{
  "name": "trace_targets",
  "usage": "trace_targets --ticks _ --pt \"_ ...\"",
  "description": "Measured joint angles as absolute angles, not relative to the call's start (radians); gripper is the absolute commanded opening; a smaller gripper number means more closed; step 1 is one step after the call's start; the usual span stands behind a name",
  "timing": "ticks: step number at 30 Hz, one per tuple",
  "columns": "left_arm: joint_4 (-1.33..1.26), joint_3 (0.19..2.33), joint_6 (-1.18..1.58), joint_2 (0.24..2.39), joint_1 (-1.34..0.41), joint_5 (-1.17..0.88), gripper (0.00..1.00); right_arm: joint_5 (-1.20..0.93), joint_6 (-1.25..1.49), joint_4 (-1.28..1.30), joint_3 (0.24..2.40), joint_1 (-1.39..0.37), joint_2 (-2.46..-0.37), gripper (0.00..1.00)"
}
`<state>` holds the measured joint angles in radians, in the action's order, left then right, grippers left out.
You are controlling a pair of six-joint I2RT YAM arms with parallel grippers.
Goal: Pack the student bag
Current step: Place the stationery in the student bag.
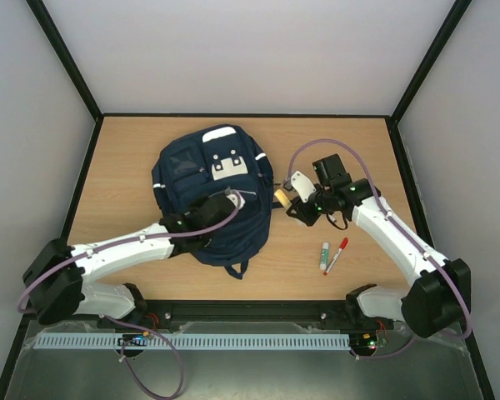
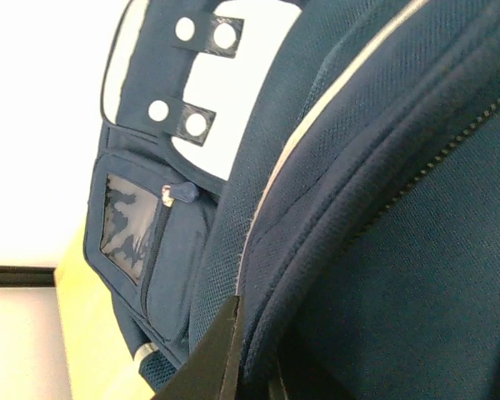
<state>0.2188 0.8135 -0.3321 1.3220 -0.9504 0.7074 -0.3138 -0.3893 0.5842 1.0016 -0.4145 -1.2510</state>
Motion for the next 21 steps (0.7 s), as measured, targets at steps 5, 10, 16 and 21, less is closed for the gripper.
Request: trace_targets --ticks 5,10,16,21 --pt "0.225 0.85 -0.302 1.244 -0.872 0.613 0.02 -0.271 -0.432 0.609 1.098 -0.547 -1.251 0.03" --pt "0.243 0.883 -0.282 1.234 -0.813 0.511 0.02 -0.159 -0.536 0.607 1.139 -0.704 -1.259 0.03" --pt "0.243 0.886 -0.236 1.227 -0.728 0.358 0.02 -0.001 -0.68 0.572 1.158 -0.88 -1.292 0.02" --pt "0.245 0.909 -0.185 1.224 -0.642 0.218 0.03 0.142 -0.78 0.506 1.198 -0.989 -1.384 0.02"
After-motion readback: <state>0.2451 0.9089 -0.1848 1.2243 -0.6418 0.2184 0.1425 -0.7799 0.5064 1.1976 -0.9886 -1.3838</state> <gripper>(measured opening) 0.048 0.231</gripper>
